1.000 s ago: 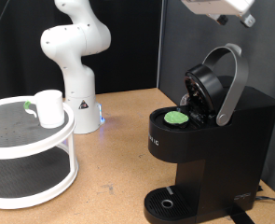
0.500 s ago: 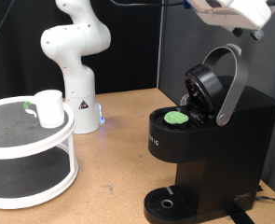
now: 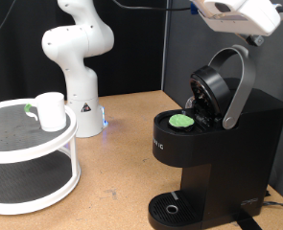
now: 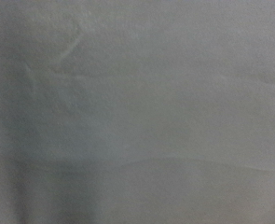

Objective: Make a cup of coffee with the keurig machine

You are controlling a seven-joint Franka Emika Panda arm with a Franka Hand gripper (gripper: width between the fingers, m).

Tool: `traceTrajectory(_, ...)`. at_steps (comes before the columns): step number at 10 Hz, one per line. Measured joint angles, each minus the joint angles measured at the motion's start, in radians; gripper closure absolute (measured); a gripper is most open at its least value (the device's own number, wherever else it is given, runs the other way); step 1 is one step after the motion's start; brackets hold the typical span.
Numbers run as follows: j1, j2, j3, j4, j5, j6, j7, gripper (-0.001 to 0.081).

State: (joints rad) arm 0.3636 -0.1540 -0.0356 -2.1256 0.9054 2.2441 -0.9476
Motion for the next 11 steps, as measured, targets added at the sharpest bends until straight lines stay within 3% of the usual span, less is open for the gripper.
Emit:
traceTrajectory(1, -0.001, 0.000, 0.000, -0.004, -0.013, 0.010, 0.000, 0.0781)
traceTrajectory(3, -0.004, 0.000, -0.004, -0.011, -0.027, 0.015, 0.000, 0.0801)
traceTrajectory(7, -0.014, -0.002, -0.018, -0.020, -0.030, 0.000, -0.013, 0.0805)
traceTrajectory(11, -0.025, -0.016, -0.058, -0.020, -0.029, -0.072, -0.053, 0.0806)
